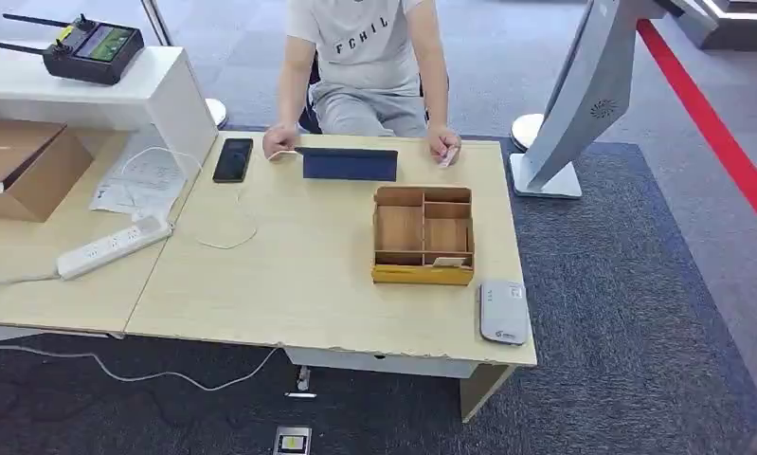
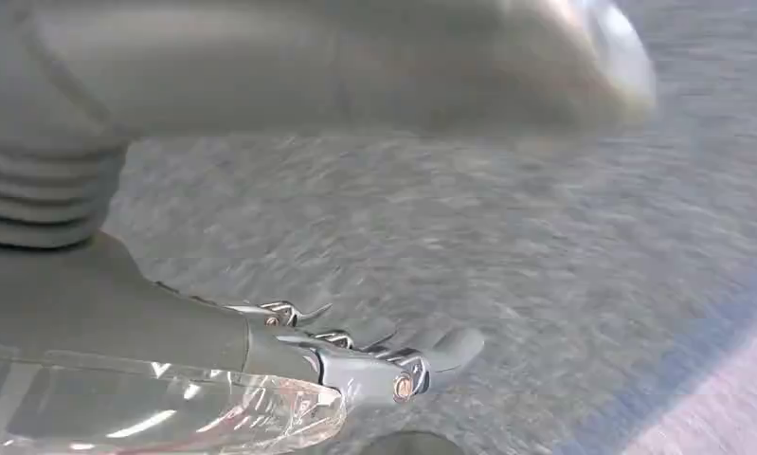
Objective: Pass the card to the sensor for recognition and then transmit it.
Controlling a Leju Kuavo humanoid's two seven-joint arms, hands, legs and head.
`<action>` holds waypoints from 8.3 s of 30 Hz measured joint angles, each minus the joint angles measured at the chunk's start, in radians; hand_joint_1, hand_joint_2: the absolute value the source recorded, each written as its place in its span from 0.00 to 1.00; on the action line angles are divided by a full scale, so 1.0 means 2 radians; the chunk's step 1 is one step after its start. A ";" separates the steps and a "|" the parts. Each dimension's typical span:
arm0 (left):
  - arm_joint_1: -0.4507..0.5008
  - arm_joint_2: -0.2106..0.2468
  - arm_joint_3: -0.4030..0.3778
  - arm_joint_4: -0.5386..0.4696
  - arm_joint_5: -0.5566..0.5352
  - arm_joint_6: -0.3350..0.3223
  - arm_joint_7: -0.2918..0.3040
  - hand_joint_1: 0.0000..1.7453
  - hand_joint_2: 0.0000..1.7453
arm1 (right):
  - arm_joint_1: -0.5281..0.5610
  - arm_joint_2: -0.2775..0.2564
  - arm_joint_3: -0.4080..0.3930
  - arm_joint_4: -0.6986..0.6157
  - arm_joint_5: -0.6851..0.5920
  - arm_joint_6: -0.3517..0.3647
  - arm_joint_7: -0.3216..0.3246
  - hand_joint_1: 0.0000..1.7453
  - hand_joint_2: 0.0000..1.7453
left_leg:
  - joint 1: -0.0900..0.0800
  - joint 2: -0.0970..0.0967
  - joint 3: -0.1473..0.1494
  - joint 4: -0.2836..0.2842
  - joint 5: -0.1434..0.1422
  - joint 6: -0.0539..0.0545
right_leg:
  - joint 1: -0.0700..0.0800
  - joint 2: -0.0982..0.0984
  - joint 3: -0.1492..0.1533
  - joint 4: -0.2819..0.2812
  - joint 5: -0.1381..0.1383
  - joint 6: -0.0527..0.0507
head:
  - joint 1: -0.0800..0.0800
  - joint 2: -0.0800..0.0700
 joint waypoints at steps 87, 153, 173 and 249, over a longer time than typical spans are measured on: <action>0.000 0.015 -0.003 -0.001 -0.046 -0.002 -0.008 0.00 0.00 | -0.223 -0.119 0.855 -0.161 0.214 -0.057 0.082 1.00 1.00 | 0.000 -0.005 -0.010 0.000 0.005 0.001 | 0.000 -0.004 -0.005 0.002 0.002 0.001 | 0.000 0.000; 0.001 0.014 -0.003 0.000 -0.046 0.008 0.003 0.00 0.00 | -0.097 -0.127 0.853 -0.195 0.171 -0.038 0.078 1.00 1.00 | 0.000 -0.005 -0.009 0.000 0.005 0.001 | 0.000 -0.004 -0.006 0.002 0.002 0.001 | 0.000 0.000; 0.001 0.014 -0.003 -0.001 -0.053 0.008 0.006 0.00 0.00 | -0.065 -0.125 0.865 -0.190 0.138 -0.057 0.064 1.00 1.00 | 0.000 -0.005 -0.009 0.000 0.005 0.001 | 0.000 -0.003 -0.006 0.002 0.002 0.001 | 0.000 0.000; -0.002 0.021 -0.015 -0.006 -0.085 -0.029 0.032 0.00 0.00 | -0.345 -0.036 0.951 -0.139 0.274 0.013 0.132 0.00 0.00 | 0.000 -0.003 -0.010 0.000 0.005 0.001 | 0.000 -0.002 -0.007 0.002 0.003 0.001 | 0.000 0.000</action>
